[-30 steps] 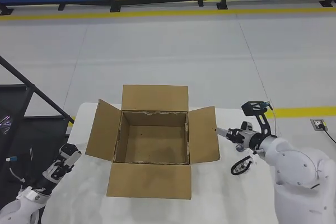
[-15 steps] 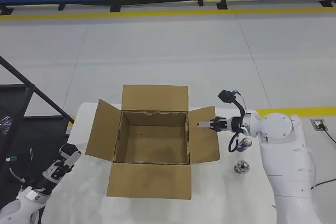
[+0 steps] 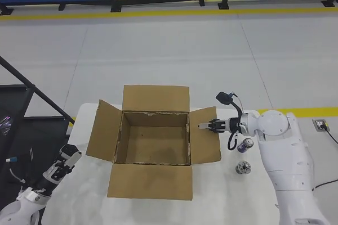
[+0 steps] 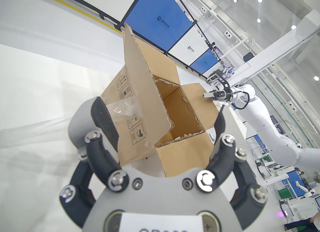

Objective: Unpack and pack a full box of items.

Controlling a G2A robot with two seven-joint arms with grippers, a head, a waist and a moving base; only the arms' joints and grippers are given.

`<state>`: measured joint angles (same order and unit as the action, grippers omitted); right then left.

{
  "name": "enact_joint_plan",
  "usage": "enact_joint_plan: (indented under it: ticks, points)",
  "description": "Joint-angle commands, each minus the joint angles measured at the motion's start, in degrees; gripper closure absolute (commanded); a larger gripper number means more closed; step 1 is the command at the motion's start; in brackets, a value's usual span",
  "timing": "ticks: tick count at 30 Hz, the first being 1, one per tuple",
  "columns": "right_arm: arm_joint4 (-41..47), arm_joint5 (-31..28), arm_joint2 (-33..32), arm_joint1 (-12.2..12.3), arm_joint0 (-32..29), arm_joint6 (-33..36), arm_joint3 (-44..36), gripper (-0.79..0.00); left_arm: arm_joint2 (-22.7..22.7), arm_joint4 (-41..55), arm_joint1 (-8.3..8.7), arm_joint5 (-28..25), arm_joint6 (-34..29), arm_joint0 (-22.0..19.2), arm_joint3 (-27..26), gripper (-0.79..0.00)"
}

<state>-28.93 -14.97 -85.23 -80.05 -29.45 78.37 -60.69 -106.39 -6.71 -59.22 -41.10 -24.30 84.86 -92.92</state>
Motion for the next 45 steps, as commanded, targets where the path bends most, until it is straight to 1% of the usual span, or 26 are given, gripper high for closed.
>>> enact_joint_plan:
  ticks: [1,2,5,11,13,18,19,20,21,23,24,25,28,32,45]
  points:
    - [0.93,0.16,0.28,0.21,-0.43,0.35,-0.62,-0.2,0.0,0.0,0.0,0.0,0.0,0.0,0.0,-0.785]
    - [1.38,0.23,0.44,0.31,-0.58,0.57,-0.96,-0.182,0.0,0.0,0.0,0.0,0.0,0.0,0.0,-0.785]
    - [2.66,0.37,1.07,0.6,-1.06,1.16,-1.9,-0.166,0.0,0.0,0.0,0.0,0.0,0.0,0.0,-0.785]
    - [3.72,1.74,2.49,1.16,-1.98,1.39,-3.92,-0.157,0.0,0.0,0.0,0.0,0.0,0.0,0.0,-0.785]
    - [3.91,2.05,2.77,1.39,-2.15,1.31,-4.28,-0.172,0.0,0.0,0.0,0.0,0.0,0.0,0.0,-0.785]
    - [4.5,2.7,3.66,1.92,-3.11,1.14,-5.81,-0.16,0.0,0.0,0.0,0.0,0.0,0.0,0.0,-0.785]
    - [4.56,2.87,3.74,2.04,-3.38,1.06,-6.29,-0.182,0.0,0.0,0.0,0.0,0.0,0.0,0.0,-0.785]
    - [4.49,3.06,3.73,2.2,-3.67,1.05,-6.78,-0.265,0.0,0.0,0.0,0.0,0.0,0.0,0.0,-0.785]
    - [4.41,3.29,3.6,2.39,-4.04,1.04,-7.31,-0.323,0.0,0.0,0.0,0.0,0.0,0.0,0.0,-0.785]
    - [4.39,3.48,2.86,2.84,-5.13,0.91,-8.98,-0.637,0.0,0.0,0.0,0.0,0.0,0.0,0.0,-0.785]
    - [4.52,3.19,2.3,3.12,-6.02,0.89,-10.28,-0.77,0.0,0.0,0.0,0.0,0.0,0.0,0.0,-0.785]
    - [4.48,3.07,1.47,3.44,-7.12,0.69,-11.86,-0.785,0.0,0.0,0.0,0.0,0.0,0.0,0.0,-0.785]
    - [2.59,3.54,-0.94,4.46,-11.54,0.41,-19.27,-0.785,0.0,0.0,0.0,0.0,0.0,0.0,0.0,-0.785]
    - [-0.87,7.64,-4.47,5.61,-18.3,-0.27,-31.06,-0.785,0.0,0.0,0.0,0.0,0.0,0.0,0.0,-0.785]
    - [-0.87,7.64,-4.47,5.61,-18.3,-0.27,-31.06,-0.785,0.0,0.0,0.0,0.0,0.0,0.0,0.0,-0.785]
